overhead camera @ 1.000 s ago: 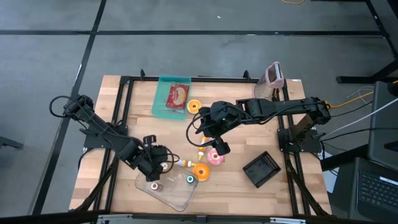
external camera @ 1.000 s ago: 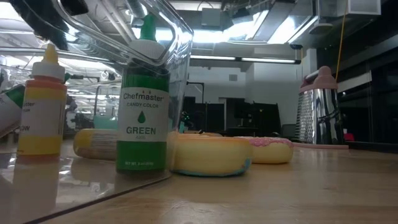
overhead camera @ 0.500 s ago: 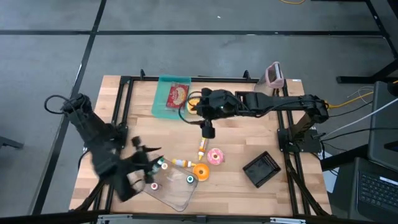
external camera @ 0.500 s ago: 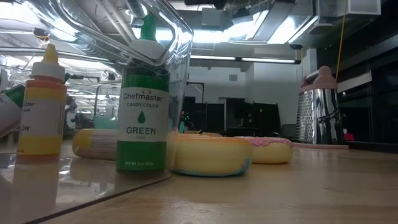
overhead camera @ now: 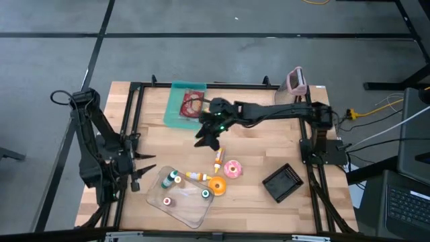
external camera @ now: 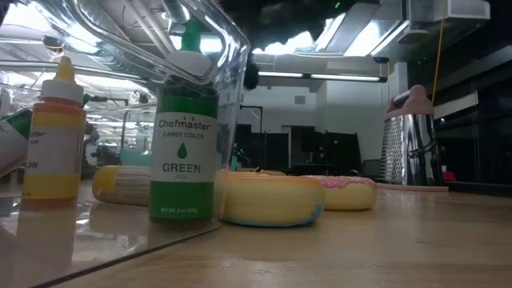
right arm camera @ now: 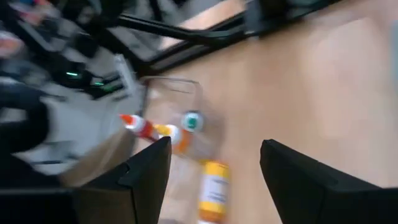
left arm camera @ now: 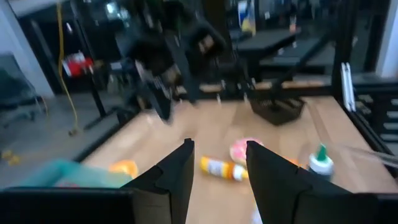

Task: Pick & Place Food Item
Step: Adjust the left green food coloring bottle in the transparent bin

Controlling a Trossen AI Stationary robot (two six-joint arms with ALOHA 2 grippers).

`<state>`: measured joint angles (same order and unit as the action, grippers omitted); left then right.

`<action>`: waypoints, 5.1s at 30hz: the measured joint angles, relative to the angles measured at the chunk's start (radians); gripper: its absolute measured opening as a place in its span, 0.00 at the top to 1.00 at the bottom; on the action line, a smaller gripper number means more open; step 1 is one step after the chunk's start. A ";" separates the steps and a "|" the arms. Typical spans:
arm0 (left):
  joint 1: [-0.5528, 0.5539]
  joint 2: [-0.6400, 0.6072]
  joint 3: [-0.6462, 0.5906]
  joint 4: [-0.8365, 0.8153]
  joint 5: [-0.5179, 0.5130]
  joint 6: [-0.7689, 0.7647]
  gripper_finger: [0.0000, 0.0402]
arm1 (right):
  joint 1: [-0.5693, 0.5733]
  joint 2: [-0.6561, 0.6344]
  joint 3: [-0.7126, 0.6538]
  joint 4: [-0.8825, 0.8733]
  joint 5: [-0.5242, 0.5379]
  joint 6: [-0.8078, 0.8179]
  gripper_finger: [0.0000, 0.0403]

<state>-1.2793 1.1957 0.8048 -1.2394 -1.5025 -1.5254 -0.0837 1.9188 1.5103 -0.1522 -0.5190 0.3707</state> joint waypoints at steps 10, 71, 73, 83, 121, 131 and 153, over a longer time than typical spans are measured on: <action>0.028 -0.027 -0.064 -0.018 -0.041 0.000 0.65 | 0.010 0.183 0.116 0.018 -0.028 0.052 0.50; 0.031 -0.033 -0.063 -0.063 -0.006 -0.061 0.65 | 0.173 0.400 0.270 0.182 0.072 0.109 0.53; 0.031 -0.033 -0.063 -0.063 -0.006 -0.061 0.65 | 0.173 0.400 0.270 0.179 0.074 0.109 0.53; 0.031 -0.033 -0.063 -0.062 -0.007 -0.061 0.65 | 0.173 0.412 0.271 0.191 0.076 0.112 0.53; 0.031 -0.033 -0.063 -0.062 -0.007 -0.061 0.65 | 0.172 0.442 0.270 0.212 0.067 0.116 0.77; 0.031 -0.033 -0.063 -0.062 -0.006 -0.061 0.65 | 0.172 0.442 0.270 0.212 0.058 0.115 0.87; 0.031 -0.033 -0.063 -0.062 -0.007 -0.061 0.65 | 0.172 0.442 0.270 0.220 0.043 0.100 1.00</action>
<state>-1.2485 1.1629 0.7414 -1.3014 -1.5092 -1.5869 0.0885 2.3611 1.7802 0.0677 -0.4764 0.4707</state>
